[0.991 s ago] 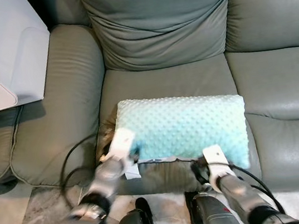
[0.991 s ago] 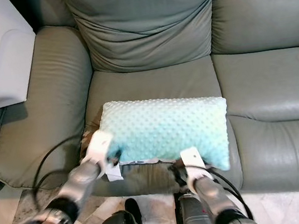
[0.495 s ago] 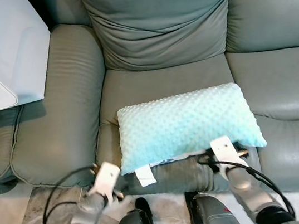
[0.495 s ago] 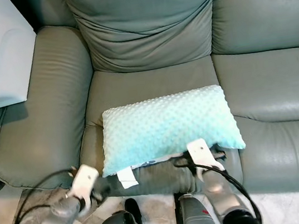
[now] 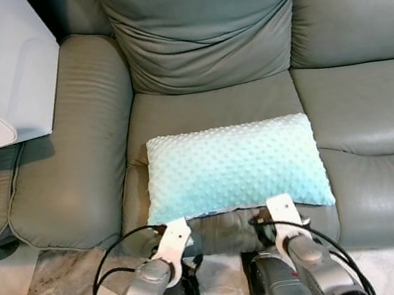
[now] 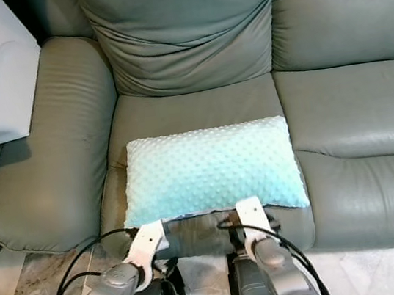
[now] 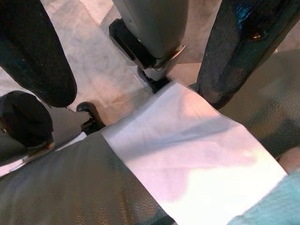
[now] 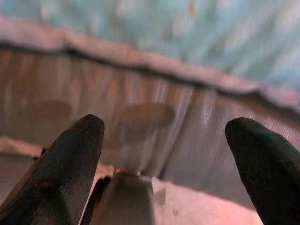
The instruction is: Move the pillow to the sofa
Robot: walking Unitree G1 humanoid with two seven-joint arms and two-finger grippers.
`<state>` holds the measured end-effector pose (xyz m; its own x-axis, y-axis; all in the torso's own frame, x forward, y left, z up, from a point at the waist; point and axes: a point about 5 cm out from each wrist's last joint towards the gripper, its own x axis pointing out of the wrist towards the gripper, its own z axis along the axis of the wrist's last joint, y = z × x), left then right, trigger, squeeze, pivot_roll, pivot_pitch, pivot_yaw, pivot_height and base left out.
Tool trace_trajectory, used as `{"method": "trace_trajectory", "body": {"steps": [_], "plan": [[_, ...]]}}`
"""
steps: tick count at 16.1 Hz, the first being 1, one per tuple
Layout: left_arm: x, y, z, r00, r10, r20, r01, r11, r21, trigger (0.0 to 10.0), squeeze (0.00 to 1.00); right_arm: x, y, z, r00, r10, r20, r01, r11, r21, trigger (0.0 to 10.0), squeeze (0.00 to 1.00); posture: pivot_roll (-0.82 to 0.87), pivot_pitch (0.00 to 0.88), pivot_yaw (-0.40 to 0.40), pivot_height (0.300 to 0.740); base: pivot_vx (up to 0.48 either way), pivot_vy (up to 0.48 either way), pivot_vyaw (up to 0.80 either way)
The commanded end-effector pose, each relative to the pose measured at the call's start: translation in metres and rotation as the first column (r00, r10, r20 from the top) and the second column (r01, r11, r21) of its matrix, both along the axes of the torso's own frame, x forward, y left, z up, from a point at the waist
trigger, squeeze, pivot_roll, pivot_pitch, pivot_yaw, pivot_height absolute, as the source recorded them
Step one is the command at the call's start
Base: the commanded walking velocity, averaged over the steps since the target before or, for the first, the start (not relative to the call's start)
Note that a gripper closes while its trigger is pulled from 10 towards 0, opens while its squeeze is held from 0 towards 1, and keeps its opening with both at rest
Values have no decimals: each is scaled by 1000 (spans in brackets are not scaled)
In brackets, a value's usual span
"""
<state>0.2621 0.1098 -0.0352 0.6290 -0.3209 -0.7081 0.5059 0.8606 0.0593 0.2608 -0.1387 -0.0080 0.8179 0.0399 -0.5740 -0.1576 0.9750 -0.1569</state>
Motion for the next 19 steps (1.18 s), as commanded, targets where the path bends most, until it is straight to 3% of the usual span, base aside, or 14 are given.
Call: {"method": "trace_trajectory", "body": {"steps": [1, 5, 8, 11, 19], "plan": [[-13, 10, -12, 996, 72, -55, -71, 997, 18, 10000, 0, -8, 0, -5, 999, 1, -34, -1, 1000, 5, 10000, 0, -88, 352, 83, 740, 0, 0, 0], [-4, 20, -7, 981, 195, 7, -195, 979, 55, 10000, 0, -9, 1, -1, 999, -4, -36, 4, 1000, 14, 10000, 0, -102, 353, 83, 740, 0, 0, 0], [17, 25, 10, 944, 311, 107, -315, 949, 19, 10000, 0, -6, 6, 11, 999, -29, 40, 27, 998, 64, 10000, 0, -115, 358, 84, 740, 0, 0, 0], [28, 28, 20, 917, 374, 138, -378, 926, 1, 10000, 0, -1, 11, 24, 994, -33, 108, 21, 994, 109, 10000, 0, -119, 364, 83, 740, 0, 0, 0], [48, 20, 39, 902, 382, 200, -386, 922, -22, 10000, 0, 6, 14, 39, 985, -40, 168, 15, 989, 147, 10000, 0, -133, 366, 79, 740, 0, 0, 0]]}}
